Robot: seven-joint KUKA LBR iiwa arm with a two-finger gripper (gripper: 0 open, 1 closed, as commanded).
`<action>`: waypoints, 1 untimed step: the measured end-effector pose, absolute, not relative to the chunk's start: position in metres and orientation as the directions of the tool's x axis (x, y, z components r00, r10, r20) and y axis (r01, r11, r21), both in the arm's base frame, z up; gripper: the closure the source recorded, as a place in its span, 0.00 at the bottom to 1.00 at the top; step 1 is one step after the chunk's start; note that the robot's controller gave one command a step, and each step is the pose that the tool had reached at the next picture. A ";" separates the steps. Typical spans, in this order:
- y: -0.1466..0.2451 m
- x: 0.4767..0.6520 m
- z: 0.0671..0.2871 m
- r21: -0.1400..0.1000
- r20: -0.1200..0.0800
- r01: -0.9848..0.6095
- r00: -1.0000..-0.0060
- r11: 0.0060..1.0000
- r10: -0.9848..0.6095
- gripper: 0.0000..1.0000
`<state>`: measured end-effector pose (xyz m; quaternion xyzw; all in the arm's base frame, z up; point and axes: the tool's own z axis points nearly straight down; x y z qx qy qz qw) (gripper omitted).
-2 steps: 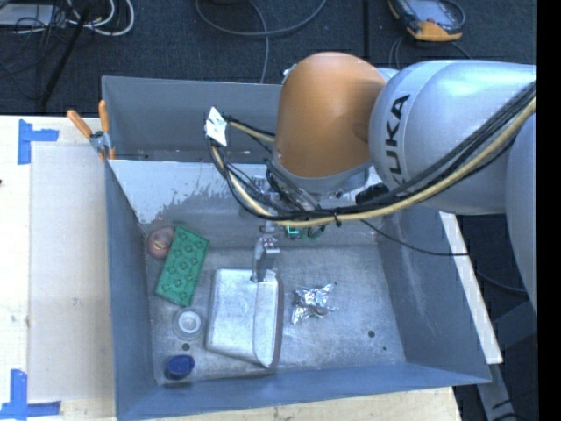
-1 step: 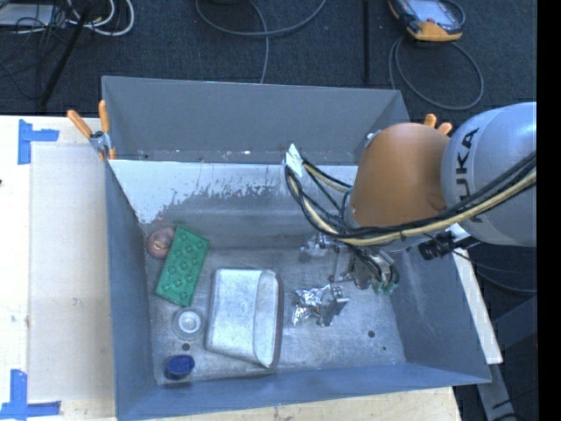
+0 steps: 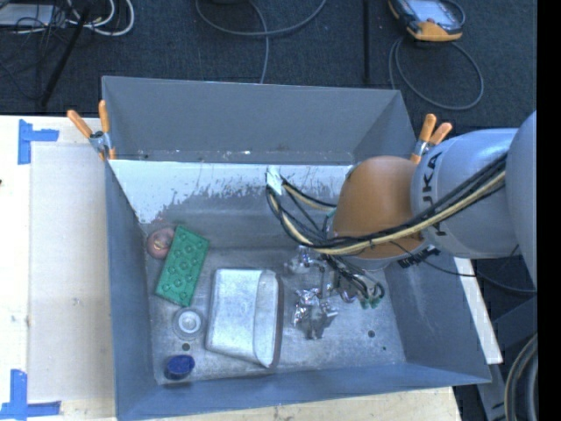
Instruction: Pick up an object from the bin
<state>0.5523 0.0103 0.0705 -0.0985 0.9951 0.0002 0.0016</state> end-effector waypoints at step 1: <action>0.010 0.554 0.074 0.000 -0.008 -0.192 -0.981 0.981 -0.192 1.00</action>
Offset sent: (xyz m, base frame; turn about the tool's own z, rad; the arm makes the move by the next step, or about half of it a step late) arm 0.0000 0.0000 0.0000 0.0000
